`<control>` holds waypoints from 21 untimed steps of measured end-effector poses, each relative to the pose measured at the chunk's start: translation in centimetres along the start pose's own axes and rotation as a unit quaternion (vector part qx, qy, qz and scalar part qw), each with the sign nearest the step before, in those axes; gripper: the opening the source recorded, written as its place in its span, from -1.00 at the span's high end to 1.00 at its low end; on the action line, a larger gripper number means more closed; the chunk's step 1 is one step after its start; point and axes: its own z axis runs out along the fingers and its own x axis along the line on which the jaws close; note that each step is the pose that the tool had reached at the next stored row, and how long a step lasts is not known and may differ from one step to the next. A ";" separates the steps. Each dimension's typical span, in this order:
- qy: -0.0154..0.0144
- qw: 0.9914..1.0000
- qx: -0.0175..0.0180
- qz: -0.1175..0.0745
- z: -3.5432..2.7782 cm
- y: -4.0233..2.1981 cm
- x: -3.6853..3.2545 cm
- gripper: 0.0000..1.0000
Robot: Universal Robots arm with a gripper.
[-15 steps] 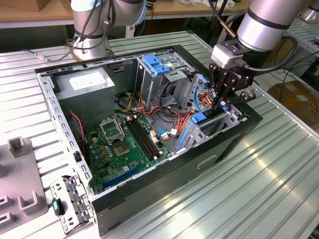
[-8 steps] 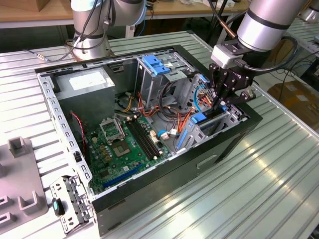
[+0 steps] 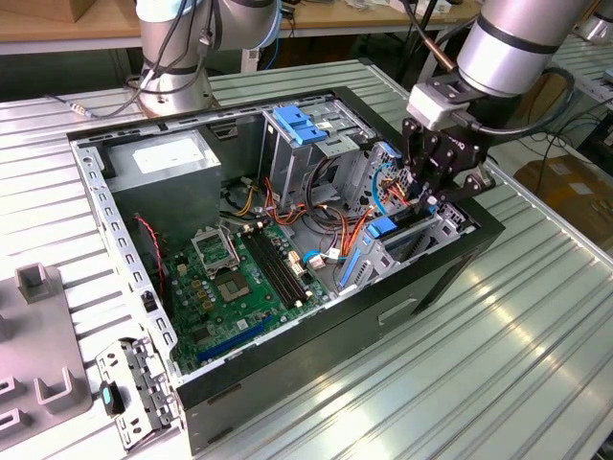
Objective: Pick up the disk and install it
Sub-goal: 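Insert the first disk wire, then insert the second disk wire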
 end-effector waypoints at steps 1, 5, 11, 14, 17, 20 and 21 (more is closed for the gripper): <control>0.000 1.000 0.000 0.000 -0.25 -0.01 0.00 0.40; 0.000 1.000 0.000 0.000 -0.30 -0.01 0.00 0.42; 0.000 1.000 0.000 0.000 -0.31 -0.01 0.00 0.79; 0.000 1.000 0.000 0.000 -0.32 -0.01 0.00 0.79; 0.000 1.000 0.000 0.000 -0.33 -0.01 0.00 0.79; 0.000 1.000 0.000 0.000 -0.33 -0.01 0.00 0.79; 0.000 1.000 0.000 0.000 -0.34 -0.01 0.00 0.79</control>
